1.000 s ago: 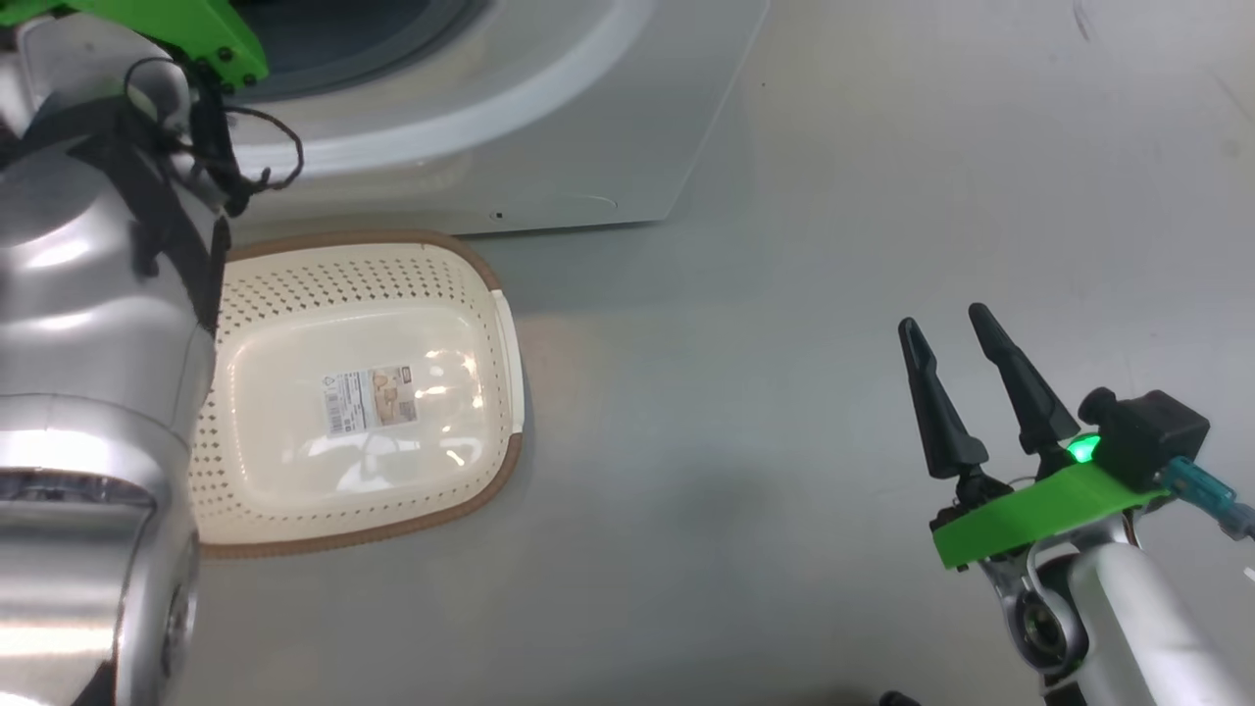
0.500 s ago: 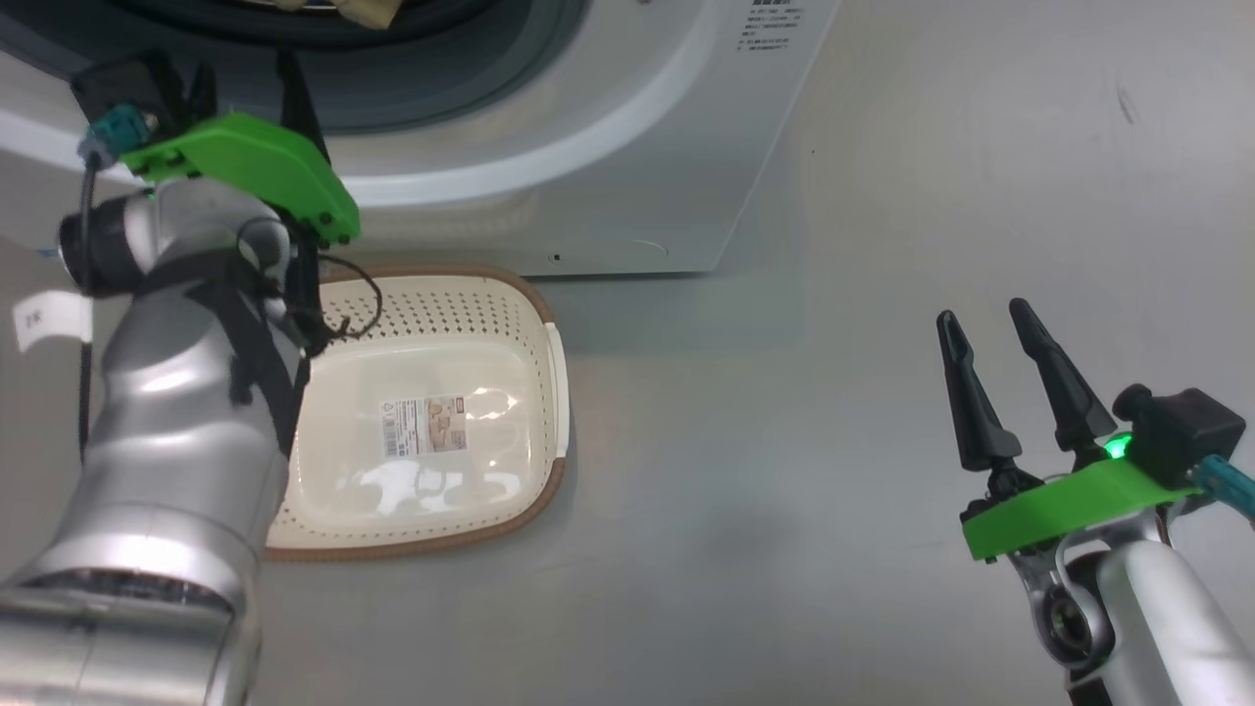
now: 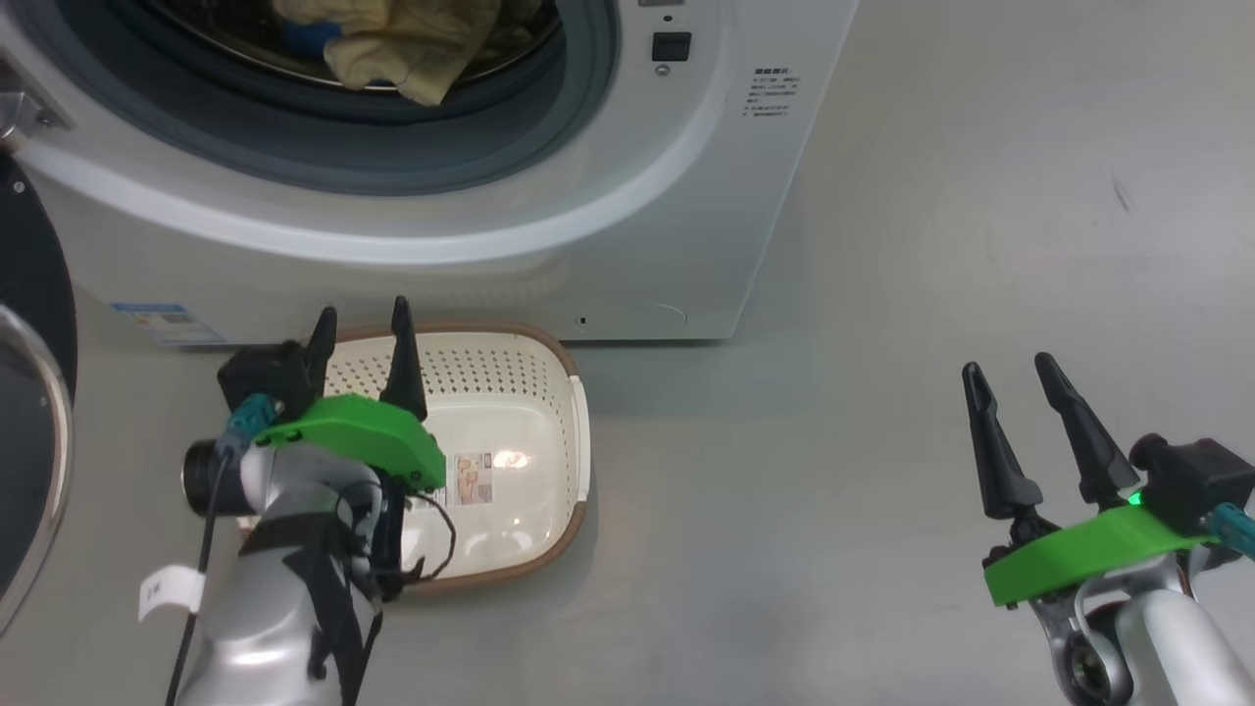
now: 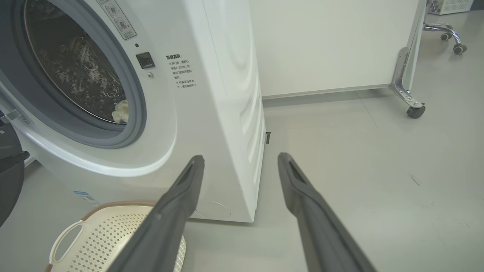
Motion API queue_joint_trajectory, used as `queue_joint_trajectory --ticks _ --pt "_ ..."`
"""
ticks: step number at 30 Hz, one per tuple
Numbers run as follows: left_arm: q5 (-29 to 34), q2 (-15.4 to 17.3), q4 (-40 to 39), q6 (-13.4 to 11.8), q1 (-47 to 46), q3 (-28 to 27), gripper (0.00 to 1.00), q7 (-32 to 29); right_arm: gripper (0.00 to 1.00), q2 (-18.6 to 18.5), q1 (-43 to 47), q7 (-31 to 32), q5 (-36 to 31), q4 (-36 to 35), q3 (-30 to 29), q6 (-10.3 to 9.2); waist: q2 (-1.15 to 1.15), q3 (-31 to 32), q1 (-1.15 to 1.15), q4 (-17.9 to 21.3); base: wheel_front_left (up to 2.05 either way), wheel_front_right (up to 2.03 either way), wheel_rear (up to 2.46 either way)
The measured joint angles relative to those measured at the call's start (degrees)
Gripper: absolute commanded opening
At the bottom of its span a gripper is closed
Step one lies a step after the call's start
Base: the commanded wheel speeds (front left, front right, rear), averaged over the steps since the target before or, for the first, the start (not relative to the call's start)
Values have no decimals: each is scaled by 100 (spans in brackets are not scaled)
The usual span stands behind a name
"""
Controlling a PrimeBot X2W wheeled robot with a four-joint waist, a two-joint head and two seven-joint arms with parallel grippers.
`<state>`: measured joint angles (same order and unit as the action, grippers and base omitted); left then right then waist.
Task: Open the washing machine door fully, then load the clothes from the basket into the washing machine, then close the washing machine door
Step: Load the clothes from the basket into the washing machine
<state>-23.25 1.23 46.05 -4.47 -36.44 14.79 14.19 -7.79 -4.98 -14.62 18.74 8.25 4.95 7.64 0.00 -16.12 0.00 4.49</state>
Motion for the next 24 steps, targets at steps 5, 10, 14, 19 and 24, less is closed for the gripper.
queue_joint_trajectory --ticks 5,10,14,19,24 --pt "180 10 -1021 -108 791 -203 100 0 100 -19 107 0 -16 0 -2 0 0 168 0 -31 0 0 0" --pt "536 31 -1790 -165 1661 -396 100 0 100 -62 238 0 -76 -19 -79 0 0 381 0 -23 0 0 0" --pt "690 43 -2193 -124 2297 -498 100 0 100 -73 387 0 -126 -27 -110 0 0 543 0 -16 0 0 0" --pt "755 55 -2614 100 2751 -711 100 0 100 -74 493 0 -179 -52 -179 0 0 703 0 -22 0 0 0" --pt "754 67 -2860 146 3096 -907 100 0 100 -77 555 0 -220 -98 -257 0 0 815 0 -21 0 0 0"
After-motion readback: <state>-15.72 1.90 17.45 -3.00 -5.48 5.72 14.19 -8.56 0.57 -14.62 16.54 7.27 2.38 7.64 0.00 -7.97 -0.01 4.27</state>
